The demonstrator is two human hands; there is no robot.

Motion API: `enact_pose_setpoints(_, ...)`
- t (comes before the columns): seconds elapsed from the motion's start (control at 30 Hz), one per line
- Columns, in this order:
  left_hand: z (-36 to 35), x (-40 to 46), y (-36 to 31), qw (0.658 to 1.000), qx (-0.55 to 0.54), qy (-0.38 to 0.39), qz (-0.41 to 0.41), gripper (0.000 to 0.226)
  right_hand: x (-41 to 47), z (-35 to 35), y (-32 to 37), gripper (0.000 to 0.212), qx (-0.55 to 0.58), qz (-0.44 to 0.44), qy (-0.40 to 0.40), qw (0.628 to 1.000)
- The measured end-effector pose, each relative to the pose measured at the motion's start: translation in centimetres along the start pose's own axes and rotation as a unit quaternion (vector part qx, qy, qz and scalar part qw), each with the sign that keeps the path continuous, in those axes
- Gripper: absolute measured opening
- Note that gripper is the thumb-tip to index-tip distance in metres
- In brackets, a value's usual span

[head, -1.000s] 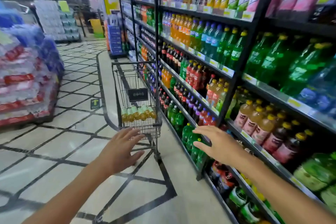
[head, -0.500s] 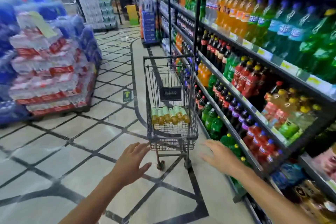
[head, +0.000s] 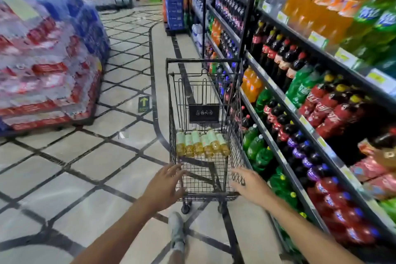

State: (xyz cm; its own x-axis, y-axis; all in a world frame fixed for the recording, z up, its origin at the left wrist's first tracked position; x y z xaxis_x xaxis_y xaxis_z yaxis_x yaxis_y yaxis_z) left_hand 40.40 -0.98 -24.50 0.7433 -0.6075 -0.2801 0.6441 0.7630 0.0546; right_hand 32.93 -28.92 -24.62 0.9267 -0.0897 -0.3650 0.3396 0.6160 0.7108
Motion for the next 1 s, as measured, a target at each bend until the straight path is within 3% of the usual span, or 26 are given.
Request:
enact_pose_setpoints(0.37, -3.4, 20.0, 8.5, 0.995, 0.013, 0.085, -0.051, 0.068, 19.1, -1.0, 0.3, 0.052, -0.015, -0.079, 0.002, 0.997)
enact_pose_setpoints(0.47, -5.5, 23.8, 9.1, 0.990, 0.006, 0.129, -0.057, 0.077, 22.2, -1.2, -1.5, 0.055, -0.014, -0.108, 0.017, 0.994)
enact_pose_setpoints(0.67, -10.5, 30.5, 9.1, 0.981, -0.022, 0.189, -0.030, 0.069, 30.1, -3.1, -7.5, 0.059, -0.012, -0.161, 0.090, 0.983)
enact_pose_setpoints(0.87, -17.6, 36.7, 7.3, 0.960, -0.078, 0.270, 0.012, 0.100, 38.2, -6.1, -15.6, 0.065, 0.028, -0.223, 0.114, 0.968)
enact_pose_setpoints(1.0, -22.8, 39.7, 6.8, 0.951, -0.104, 0.289, 0.037, 0.070, 41.9, -8.4, -20.3, 0.070, 0.068, -0.251, 0.082, 0.962)
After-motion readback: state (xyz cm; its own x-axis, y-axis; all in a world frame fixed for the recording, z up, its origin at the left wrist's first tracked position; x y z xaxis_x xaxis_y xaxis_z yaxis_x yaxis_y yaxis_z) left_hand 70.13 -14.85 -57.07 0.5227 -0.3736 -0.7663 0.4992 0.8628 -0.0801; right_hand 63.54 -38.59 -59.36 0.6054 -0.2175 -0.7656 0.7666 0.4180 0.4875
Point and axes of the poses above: each hand's wrist, its own x-axis towards the middle knuckle, its own z-axis out of the back of the hand, y = z × x, the point moved 4 cm from there along x, towards the middle knuckle, and after that the axes turned 15 degrees about x, right-handed, at the moved point
